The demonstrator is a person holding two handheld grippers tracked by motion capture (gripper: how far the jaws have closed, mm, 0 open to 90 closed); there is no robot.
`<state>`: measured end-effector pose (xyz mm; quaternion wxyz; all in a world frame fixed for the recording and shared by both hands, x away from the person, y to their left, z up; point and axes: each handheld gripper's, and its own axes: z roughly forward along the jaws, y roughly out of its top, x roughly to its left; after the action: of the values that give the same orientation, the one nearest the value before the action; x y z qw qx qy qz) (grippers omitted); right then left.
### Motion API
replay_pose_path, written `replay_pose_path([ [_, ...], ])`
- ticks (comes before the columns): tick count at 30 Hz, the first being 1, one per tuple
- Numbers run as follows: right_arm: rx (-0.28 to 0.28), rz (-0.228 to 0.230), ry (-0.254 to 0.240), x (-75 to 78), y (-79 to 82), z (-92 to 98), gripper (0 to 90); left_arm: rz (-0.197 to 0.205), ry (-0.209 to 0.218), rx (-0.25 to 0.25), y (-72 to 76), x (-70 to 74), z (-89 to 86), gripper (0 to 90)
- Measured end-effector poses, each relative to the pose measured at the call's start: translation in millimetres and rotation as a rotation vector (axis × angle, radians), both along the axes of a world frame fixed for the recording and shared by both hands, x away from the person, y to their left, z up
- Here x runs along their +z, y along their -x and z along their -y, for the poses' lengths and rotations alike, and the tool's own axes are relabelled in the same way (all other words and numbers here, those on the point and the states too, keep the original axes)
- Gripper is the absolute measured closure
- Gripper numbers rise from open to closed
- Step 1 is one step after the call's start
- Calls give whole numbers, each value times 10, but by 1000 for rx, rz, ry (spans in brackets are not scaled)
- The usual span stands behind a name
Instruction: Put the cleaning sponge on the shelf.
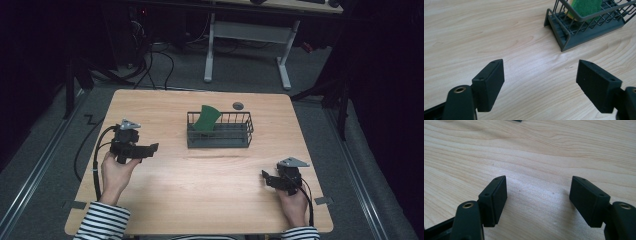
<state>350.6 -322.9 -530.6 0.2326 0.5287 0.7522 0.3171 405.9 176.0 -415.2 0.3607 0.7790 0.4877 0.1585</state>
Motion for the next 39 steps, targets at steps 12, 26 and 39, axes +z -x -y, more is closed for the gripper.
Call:
replay_pose_path([
  [12, 0, 0, 0, 0, 0, 0, 304, -38, 46, 26, 148, -274, -138, 233],
  [26, 0, 0, 1, 0, 1, -1, 304, -88, 78, 41, 277, -571, -171, 231],
  [39, -1, 0, 0, 0, 1, -2, 304, -117, 34, 56, 315, -827, -105, 223],
])
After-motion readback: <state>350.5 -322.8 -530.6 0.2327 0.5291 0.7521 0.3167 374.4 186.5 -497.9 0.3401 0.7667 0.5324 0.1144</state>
